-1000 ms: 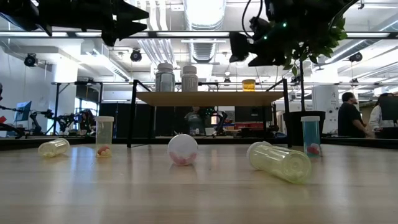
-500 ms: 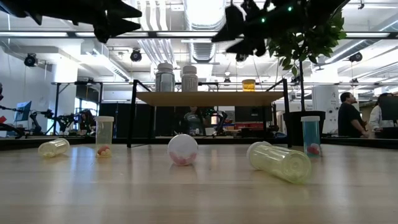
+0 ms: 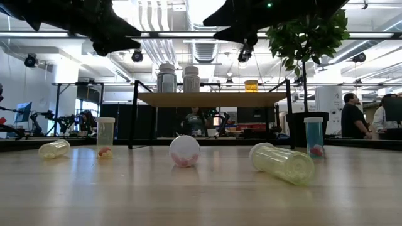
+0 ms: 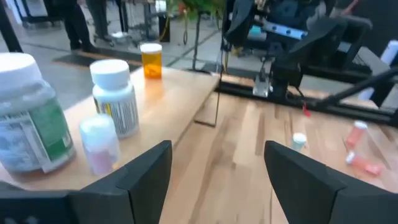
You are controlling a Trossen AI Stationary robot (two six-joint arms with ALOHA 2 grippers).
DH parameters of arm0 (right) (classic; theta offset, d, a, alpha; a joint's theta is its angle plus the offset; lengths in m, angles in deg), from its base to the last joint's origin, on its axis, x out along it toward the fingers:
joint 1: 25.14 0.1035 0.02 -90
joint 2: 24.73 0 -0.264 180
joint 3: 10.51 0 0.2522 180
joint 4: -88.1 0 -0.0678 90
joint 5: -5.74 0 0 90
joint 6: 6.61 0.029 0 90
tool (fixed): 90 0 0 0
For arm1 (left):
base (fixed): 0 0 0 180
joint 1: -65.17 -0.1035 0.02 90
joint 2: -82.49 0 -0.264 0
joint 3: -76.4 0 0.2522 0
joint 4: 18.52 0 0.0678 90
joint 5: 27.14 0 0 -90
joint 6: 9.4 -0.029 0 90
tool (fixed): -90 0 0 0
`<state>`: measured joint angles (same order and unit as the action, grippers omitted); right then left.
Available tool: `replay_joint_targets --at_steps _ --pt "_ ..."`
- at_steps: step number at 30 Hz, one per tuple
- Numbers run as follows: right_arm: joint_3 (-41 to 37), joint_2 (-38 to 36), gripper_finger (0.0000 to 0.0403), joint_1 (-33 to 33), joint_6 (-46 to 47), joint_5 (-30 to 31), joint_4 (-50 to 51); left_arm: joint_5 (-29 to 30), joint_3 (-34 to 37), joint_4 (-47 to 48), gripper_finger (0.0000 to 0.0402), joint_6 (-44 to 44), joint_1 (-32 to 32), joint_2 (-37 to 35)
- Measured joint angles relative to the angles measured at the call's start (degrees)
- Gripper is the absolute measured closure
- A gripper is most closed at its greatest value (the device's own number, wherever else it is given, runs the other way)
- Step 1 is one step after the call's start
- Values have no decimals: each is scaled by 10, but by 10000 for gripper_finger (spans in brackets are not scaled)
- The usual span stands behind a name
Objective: Pick and place medicine bottles onto shelf by color
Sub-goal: Put the blue pill bottle on the shelf
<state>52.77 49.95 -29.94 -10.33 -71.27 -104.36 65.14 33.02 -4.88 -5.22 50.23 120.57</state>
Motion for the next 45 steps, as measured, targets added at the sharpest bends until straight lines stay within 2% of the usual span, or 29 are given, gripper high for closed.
replay_joint_targets --at_steps 6,13,23,28,31,37,45 --pt "0 21 44 2 2 -1 -5 -5 0 8 162 0 0 0" --pt "-1 22 44 3 -5 -29 -9 -6 0 7 162 -16 0 1" --pt "-1 21 44 4 -19 -30 -12 -6 0 -8 162 -24 0 2" --pt "0 19 44 4 2 -30 -11 -4 24 -6 162 -99 -1 -2" --pt "20 19 44 4 28 -30 34 -1 48 -28 162 -105 -2 -9" --pt "91 22 44 14 21 -29 165 -7 83 -75 162 -110 -2 -59" --pt "147 27 44 20 50 -29 321 -26 171 -252 162 -110 -2 -108"
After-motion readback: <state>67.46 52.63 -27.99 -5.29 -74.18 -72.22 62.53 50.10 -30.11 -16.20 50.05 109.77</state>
